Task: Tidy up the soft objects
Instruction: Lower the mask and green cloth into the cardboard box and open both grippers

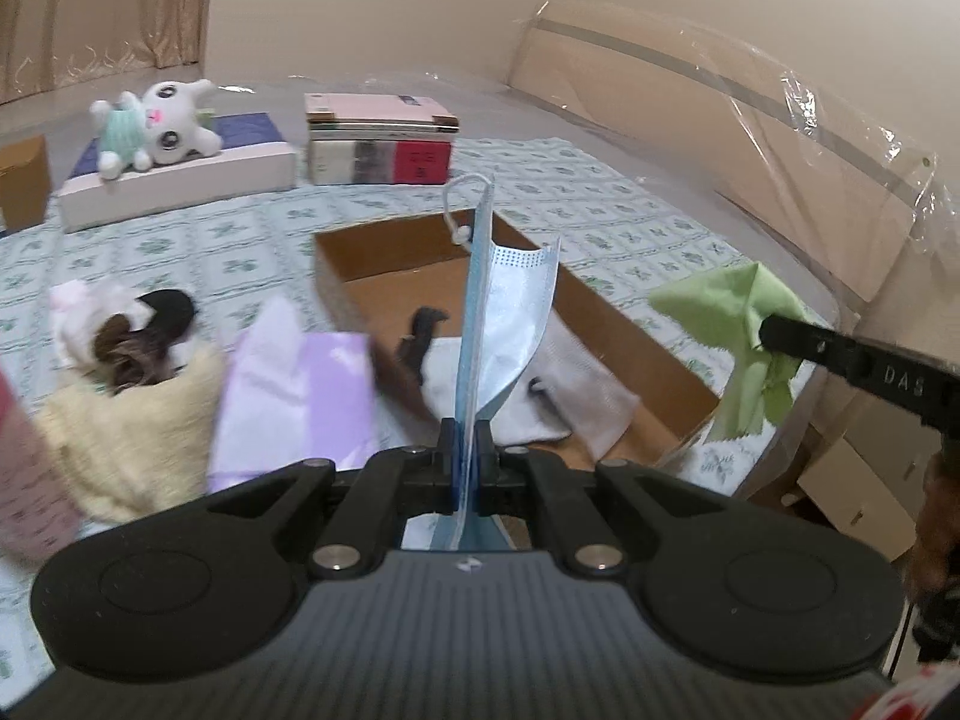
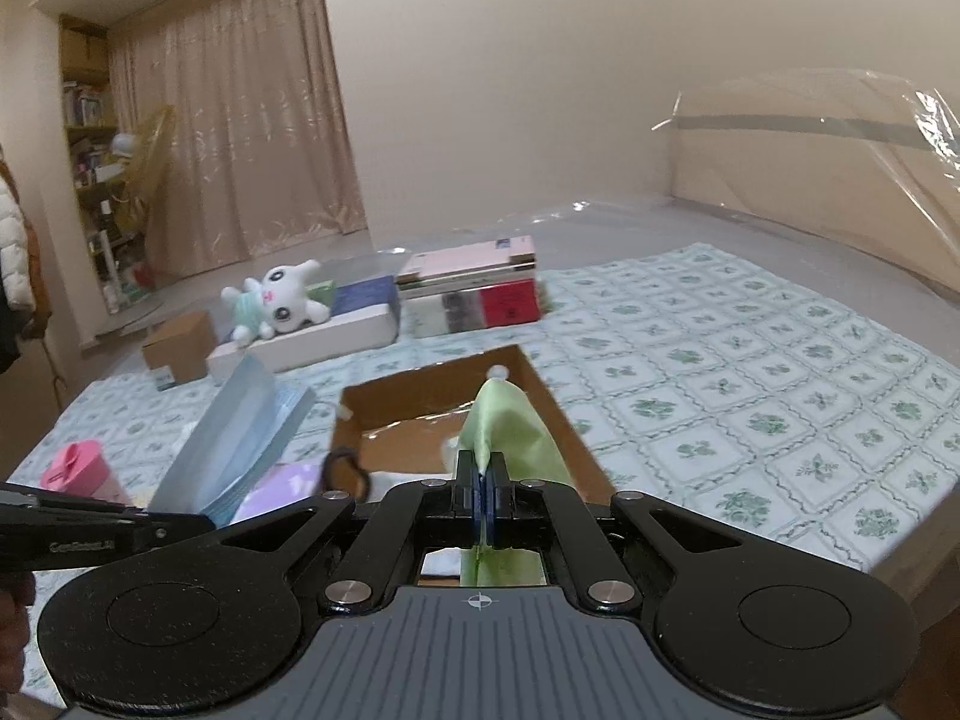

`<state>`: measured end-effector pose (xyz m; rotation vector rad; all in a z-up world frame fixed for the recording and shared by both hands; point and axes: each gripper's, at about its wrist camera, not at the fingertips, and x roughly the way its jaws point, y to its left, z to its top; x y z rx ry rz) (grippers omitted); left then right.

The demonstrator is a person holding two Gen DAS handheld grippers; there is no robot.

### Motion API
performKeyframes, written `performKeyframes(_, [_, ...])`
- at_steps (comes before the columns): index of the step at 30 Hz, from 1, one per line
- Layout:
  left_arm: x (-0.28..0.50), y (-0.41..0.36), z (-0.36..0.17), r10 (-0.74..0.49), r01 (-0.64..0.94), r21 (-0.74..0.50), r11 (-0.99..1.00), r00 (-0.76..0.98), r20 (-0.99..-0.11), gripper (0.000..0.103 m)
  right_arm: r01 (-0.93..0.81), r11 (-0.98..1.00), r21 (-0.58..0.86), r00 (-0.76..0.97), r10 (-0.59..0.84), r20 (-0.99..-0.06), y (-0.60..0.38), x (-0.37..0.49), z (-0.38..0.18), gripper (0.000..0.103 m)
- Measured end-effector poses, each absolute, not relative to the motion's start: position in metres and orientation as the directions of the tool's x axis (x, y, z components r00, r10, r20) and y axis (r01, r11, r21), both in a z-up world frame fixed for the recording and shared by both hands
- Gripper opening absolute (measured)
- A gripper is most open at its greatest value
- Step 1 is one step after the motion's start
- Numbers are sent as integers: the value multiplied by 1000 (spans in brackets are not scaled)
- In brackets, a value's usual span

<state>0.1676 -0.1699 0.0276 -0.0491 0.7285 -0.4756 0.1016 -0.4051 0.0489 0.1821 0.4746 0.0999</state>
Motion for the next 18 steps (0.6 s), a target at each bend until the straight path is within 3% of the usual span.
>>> performKeyframes(11, [226,-213,22,-484,326,-360,874,644,-592,2,-90,970,225,884,182,-430,-421,142,45,2])
performKeyframes(18, [256,-234,5,-469,279,-384,880,636,-613,4,-102,959,265,860,219,-461,-429,169,25,2])
